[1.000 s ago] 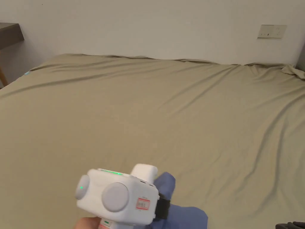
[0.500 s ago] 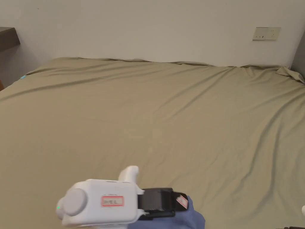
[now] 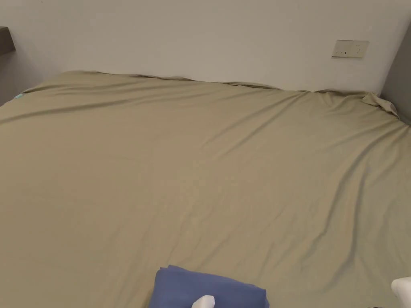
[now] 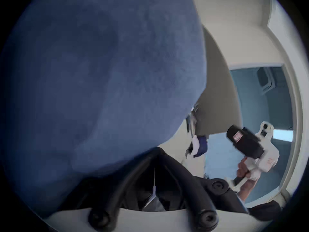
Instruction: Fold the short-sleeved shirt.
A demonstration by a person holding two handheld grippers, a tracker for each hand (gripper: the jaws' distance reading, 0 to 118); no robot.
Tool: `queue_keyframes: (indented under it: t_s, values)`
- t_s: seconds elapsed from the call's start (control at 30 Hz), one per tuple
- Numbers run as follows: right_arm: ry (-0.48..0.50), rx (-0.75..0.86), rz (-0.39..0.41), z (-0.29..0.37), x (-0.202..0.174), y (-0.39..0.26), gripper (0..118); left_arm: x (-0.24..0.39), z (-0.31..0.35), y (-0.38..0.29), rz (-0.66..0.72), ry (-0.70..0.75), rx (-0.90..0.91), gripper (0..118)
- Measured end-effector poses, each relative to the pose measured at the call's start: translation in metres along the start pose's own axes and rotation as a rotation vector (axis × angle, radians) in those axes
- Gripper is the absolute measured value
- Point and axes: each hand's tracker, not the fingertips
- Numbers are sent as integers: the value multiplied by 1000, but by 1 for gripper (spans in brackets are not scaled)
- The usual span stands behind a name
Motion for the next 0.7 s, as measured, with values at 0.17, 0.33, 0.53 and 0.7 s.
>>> queue_keyframes:
  t_s: [0.17,0.33,0.53,0.7]
  values:
    - [134,78,-67,-18,-3,14,3,40,47,4,-136,75,53,1]
    - [561,101,-207,-79,-21,30,3,57,148,-2,-215,17,233,1]
    - [928,-98,-317,-189,-61,35,3,-10,225,19,-26,236,393,1]
    - [886,-302,-447,-262,-61,5,3,-38,230,30,23,247,395,1]
